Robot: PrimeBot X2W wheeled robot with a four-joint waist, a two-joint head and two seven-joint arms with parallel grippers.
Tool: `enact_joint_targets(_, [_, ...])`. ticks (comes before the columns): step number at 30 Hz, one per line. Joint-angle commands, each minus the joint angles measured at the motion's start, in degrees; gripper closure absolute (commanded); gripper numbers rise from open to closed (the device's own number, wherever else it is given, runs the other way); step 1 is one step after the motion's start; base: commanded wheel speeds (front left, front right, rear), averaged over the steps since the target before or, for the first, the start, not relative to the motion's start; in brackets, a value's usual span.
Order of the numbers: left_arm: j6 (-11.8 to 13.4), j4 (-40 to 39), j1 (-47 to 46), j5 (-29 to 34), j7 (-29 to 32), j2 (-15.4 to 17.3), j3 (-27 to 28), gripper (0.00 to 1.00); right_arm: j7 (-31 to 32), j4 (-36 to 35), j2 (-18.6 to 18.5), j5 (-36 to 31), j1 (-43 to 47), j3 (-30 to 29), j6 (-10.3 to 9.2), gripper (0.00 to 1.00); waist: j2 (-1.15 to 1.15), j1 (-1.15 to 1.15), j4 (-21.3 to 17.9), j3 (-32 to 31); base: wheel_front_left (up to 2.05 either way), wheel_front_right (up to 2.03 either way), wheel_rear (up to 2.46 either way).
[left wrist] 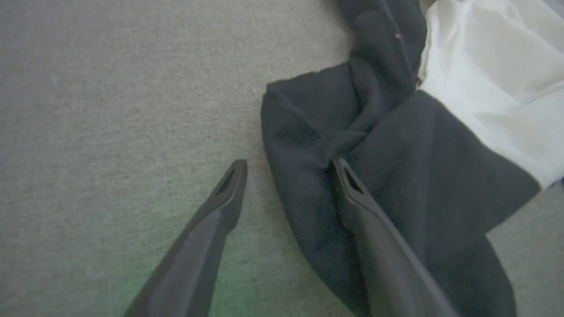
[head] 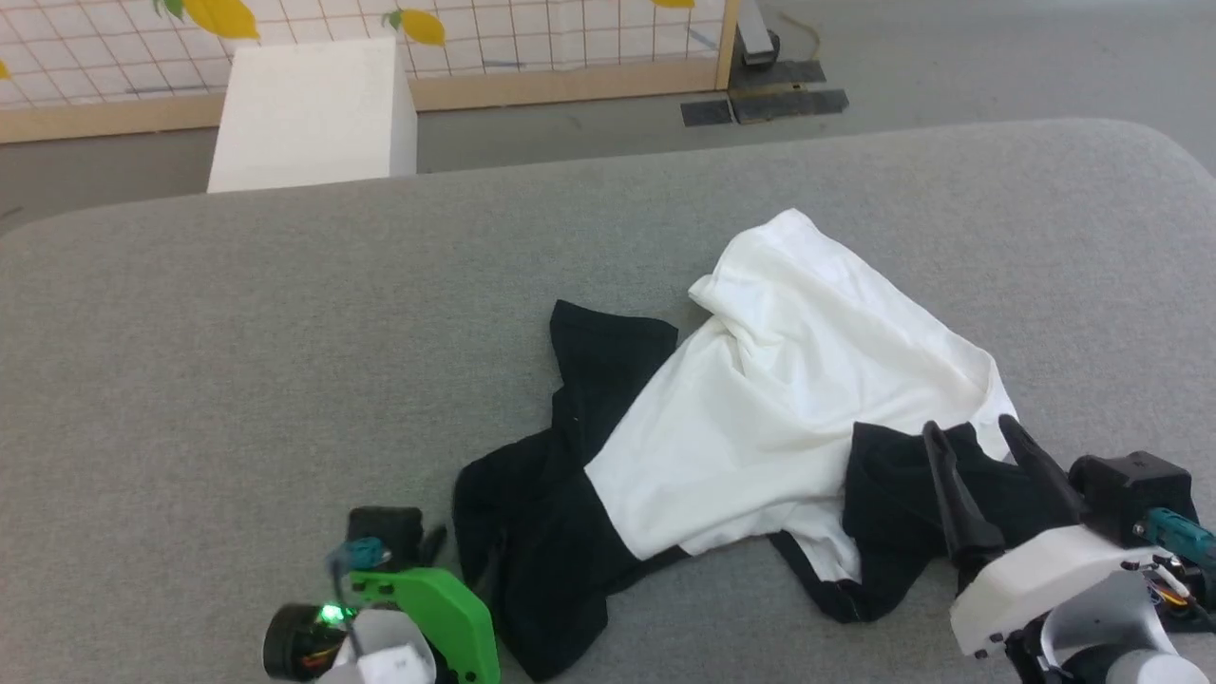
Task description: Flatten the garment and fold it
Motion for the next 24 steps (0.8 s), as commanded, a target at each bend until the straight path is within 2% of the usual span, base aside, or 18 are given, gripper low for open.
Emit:
enact_joint_targets(1, [0.2, 0.2, -1.0, -1.0, 3.5, 0.5, -0.2, 0.00, -0.7, 0.3, 0.2, 0.4, -1.2, 0.5, -0.06, 0.00, 0.00, 0.00, -0.4, 0.5, 0.00, 0.00, 0.00])
enact_joint_targets(6, [2.1, -0.2, -1.5, -3.3, 16.8, 0.1, -0.9, 0.00, -1.2, 1.1, 0.2, 1.6, -2.0, 1.8, -0.06, 0.00, 0.00, 0.00, -0.5, 1.6, 0.00, 0.00, 0.00])
enact_joint_targets(8, [3.0, -1.6, -2.1, -2.8, 19.3, 0.4, -1.3, 1.00, -1.4, 1.3, 0.2, 2.1, -2.4, 2.1, -0.06, 0.00, 0.00, 0.00, -0.3, 2.2, 0.00, 0.00, 0.00])
enact_joint_targets(12, [7.7, -5.7, -4.2, -0.8, 12.4, 0.9, 2.1, 1.00, -1.7, 1.7, 0.2, 2.8, -3.0, 2.7, -0.06, 0.00, 0.00, 0.00, 1.1, 3.2, 0.00, 0.00, 0.00])
enact_joint_targets(14, [11.6, -7.2, -4.9, 0.1, 5.8, 2.1, 6.4, 1.00, -1.7, 2.0, 0.2, 2.7, -3.6, 2.9, -0.06, 0.00, 0.00, 0.00, 2.6, 3.6, 0.00, 0.00, 0.00])
enact_joint_targets(15, [12.6, -7.4, -4.9, 0.2, 4.3, 2.4, 7.7, 1.00, -1.8, 2.1, 0.2, 2.6, -3.8, 2.9, -0.06, 0.00, 0.00, 0.00, 3.0, 3.6, 0.00, 0.00, 0.00])
enact_joint_targets(24, [18.0, -6.6, -2.7, -1.8, -1.4, 5.9, 17.4, 1.00, -1.0, 3.4, 0.2, 1.7, -5.5, 2.0, -0.06, 0.00, 0.00, 0.00, 7.1, 3.9, 0.00, 0.00, 0.00])
